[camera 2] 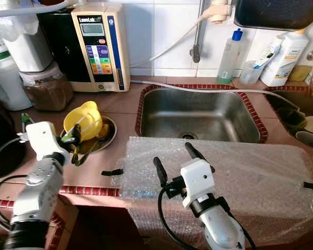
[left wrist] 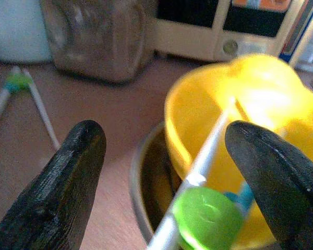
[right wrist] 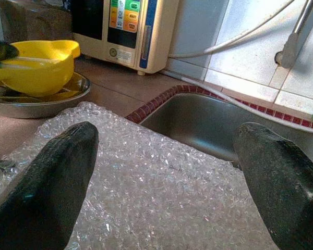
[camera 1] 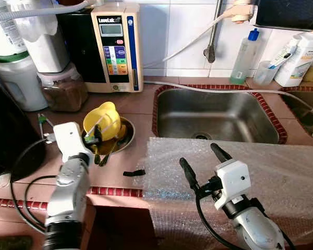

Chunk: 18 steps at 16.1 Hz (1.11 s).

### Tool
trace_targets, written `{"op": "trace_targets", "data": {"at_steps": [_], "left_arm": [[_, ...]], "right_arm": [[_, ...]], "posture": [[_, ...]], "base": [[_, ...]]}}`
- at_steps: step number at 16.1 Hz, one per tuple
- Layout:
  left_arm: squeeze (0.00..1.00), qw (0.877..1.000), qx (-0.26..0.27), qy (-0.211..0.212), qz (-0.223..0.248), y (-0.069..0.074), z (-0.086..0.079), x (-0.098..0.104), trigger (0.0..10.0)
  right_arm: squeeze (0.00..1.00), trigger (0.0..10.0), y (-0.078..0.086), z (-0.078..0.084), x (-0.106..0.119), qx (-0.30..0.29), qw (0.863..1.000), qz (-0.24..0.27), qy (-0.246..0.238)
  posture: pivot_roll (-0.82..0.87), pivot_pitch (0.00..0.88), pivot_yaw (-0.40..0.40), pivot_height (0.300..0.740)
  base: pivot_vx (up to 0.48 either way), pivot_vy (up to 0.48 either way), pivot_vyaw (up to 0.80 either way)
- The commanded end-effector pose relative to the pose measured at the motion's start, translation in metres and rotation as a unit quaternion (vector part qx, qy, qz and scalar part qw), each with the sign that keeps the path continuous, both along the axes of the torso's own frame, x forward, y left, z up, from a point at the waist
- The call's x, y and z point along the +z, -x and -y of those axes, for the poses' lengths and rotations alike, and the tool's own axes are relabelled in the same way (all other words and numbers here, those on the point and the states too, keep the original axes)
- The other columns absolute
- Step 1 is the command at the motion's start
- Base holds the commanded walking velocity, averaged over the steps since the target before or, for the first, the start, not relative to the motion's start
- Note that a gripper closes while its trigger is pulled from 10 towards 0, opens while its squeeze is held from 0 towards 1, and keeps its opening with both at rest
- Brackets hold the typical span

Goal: Kitchen organization

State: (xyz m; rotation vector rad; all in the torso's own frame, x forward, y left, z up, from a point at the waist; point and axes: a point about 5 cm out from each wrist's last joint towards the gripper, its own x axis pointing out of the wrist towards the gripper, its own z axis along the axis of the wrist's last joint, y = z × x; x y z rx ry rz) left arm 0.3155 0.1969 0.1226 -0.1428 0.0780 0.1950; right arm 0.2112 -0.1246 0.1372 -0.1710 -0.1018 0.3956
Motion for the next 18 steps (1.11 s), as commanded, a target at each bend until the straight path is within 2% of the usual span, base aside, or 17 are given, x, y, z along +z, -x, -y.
{"op": "trace_targets", "data": {"at_steps": [1,2,4,5,6,8,10,13,15,16,17,18], "left_arm": [[0.0,1.0,-0.002,-0.014,0.028,-0.001,-0.003,0.013,10.0],[0.0,0.999,-0.012,-0.025,0.047,-0.003,-0.004,0.019,10.0],[0.0,0.998,-0.02,-0.029,0.058,-0.003,-0.001,0.021,10.0],[0.0,0.997,-0.029,-0.044,0.064,-0.002,0.001,0.021,10.0],[0.0,0.998,-0.031,-0.041,0.048,0.001,0.003,0.013,10.0],[0.0,0.999,-0.016,-0.002,0.03,0.007,-0.003,0.005,10.0],[0.0,1.0,-0.007,-0.001,0.027,0.013,-0.01,0.002,10.0],[0.0,0.999,-0.031,0.01,0.021,0.022,-0.008,-0.004,10.0],[0.0,0.999,-0.032,0.025,0.032,0.023,-0.01,-0.001,10.0],[0.0,0.998,-0.031,0.045,0.03,0.02,-0.009,0.0,10.0],[0.0,0.996,-0.046,0.072,0.024,0.019,-0.004,0.0,10.0],[0.0,0.995,-0.056,0.082,0.019,0.018,0.0,0.0,10.0]], "right_arm": [[0.0,10.0,0.0,-0.003,0.004,0.009,1.0,0.006,-0.006],[0.0,10.0,-0.002,-0.004,0.003,0.01,1.0,0.007,-0.006],[0.0,10.0,-0.002,-0.004,0.004,0.012,1.0,0.007,-0.005],[0.0,10.0,-0.002,-0.004,0.003,0.013,1.0,0.007,-0.005],[0.0,10.0,-0.003,-0.003,0.004,0.016,1.0,0.006,-0.003],[0.0,10.0,-0.003,-0.002,0.004,0.018,1.0,0.006,-0.001],[0.0,10.0,-0.001,-0.004,0.003,0.03,1.0,-0.001,-0.001],[0.0,10.0,-0.002,-0.006,0.002,0.038,0.999,-0.003,-0.002],[0.0,10.0,-0.003,-0.006,0.003,0.04,0.999,-0.002,-0.001],[0.0,10.0,-0.003,-0.006,0.002,0.041,0.999,-0.002,-0.001],[0.0,10.0,-0.003,-0.007,0.002,0.041,0.999,-0.002,-0.001],[0.0,10.0,-0.003,-0.007,0.002,0.041,0.999,-0.002,-0.001]], "posture": [[0.07,0.0,0.041,0.74],[0.08,0.0,0.039,0.74],[0.08,0.0,0.035,0.74],[0.08,0.0,0.031,0.74],[0.08,0.0,0.029,0.74],[0.08,0.0,0.023,0.74],[0.08,0.0,0.016,0.74],[0.09,0.0,0.011,0.74],[0.09,0.0,0.011,0.74],[0.09,0.0,0.011,0.74],[0.09,0.0,0.016,0.74],[0.09,0.0,0.016,0.74]], "base": [[0.0,0.0,0.0],[0.0,0.0,0.0],[0.0,0.0,0.0],[0.0,0.0,0.0],[0.0,0.0,0.0],[0.0,0.0,0.0],[0.0,0.0,0.0],[0.0,0.0,0.0],[0.0,0.0,0.0],[0.0,0.0,0.0],[0.0,0.0,0.0],[0.0,0.0,0.0]]}}
